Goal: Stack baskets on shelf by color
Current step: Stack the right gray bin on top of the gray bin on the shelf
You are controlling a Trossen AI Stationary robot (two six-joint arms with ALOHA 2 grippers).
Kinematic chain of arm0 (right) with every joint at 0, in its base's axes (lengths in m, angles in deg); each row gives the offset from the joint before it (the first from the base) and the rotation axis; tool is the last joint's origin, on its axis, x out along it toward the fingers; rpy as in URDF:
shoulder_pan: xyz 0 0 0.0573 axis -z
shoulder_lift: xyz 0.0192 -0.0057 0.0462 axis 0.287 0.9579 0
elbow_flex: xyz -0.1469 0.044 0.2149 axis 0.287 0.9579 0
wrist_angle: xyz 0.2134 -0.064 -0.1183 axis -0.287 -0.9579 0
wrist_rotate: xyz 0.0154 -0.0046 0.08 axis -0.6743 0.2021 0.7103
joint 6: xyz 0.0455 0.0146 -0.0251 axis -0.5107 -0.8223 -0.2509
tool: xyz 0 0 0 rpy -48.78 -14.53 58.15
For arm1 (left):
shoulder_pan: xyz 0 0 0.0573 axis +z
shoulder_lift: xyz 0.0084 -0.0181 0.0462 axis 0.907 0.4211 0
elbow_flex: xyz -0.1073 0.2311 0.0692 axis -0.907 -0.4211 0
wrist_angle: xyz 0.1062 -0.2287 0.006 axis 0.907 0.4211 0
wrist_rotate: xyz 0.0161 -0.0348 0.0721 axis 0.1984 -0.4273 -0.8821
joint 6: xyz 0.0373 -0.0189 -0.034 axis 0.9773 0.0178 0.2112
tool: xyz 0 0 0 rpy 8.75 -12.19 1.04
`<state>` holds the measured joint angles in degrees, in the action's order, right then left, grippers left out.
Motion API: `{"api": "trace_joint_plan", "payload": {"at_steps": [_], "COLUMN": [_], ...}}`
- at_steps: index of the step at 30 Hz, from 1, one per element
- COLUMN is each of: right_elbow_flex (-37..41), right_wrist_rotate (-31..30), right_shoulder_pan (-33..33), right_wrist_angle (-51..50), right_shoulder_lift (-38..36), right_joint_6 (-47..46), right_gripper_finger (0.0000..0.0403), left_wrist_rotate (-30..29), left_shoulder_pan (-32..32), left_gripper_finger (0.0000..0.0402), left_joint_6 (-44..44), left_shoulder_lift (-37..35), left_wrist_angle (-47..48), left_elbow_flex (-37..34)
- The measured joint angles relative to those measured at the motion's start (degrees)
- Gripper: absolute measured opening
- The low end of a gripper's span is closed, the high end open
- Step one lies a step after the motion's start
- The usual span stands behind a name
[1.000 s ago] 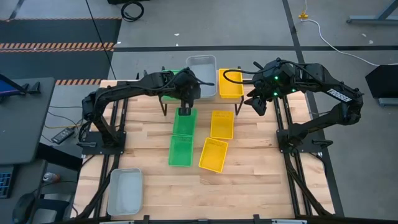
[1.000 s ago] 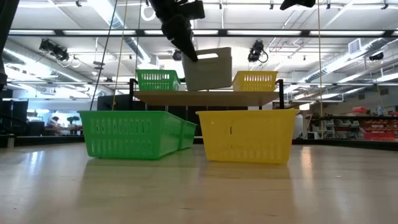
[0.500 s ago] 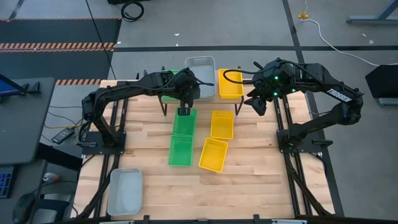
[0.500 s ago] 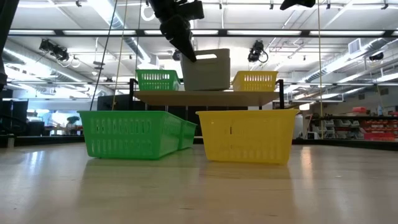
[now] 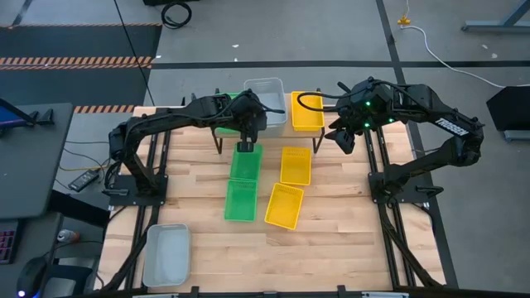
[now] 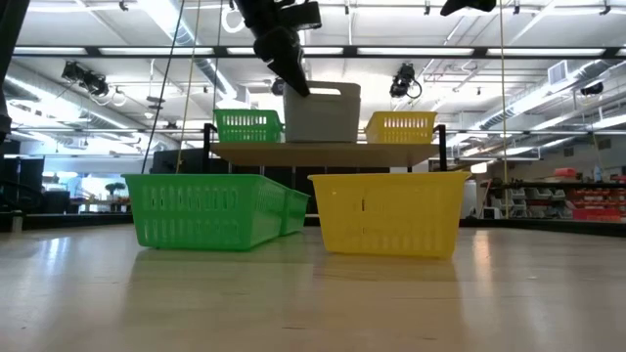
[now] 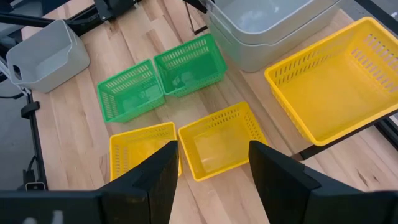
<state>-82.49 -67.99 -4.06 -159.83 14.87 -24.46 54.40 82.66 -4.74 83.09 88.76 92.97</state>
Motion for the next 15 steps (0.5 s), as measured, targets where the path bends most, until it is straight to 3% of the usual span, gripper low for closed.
{"api": "trace_joint_plan", "payload": {"at_steps": [15], "right_elbow_flex": [0.00], "right_wrist_rotate": [0.00], "right_shoulder_pan": [0.02], "right_wrist_angle": [0.02], "right_shoulder_lift": [0.00], "right_joint_6": [-0.02], "right_gripper_finger": [0.0201], "left_wrist_rotate": [1.20], "left_shoulder_pan": [0.02], "left_gripper_finger": [0.0038], "left_joint_6": [4.21], "left_shoulder_lift": [0.13], "left_wrist_angle": [-0.66], "left_elbow_flex": [-0.07]}}
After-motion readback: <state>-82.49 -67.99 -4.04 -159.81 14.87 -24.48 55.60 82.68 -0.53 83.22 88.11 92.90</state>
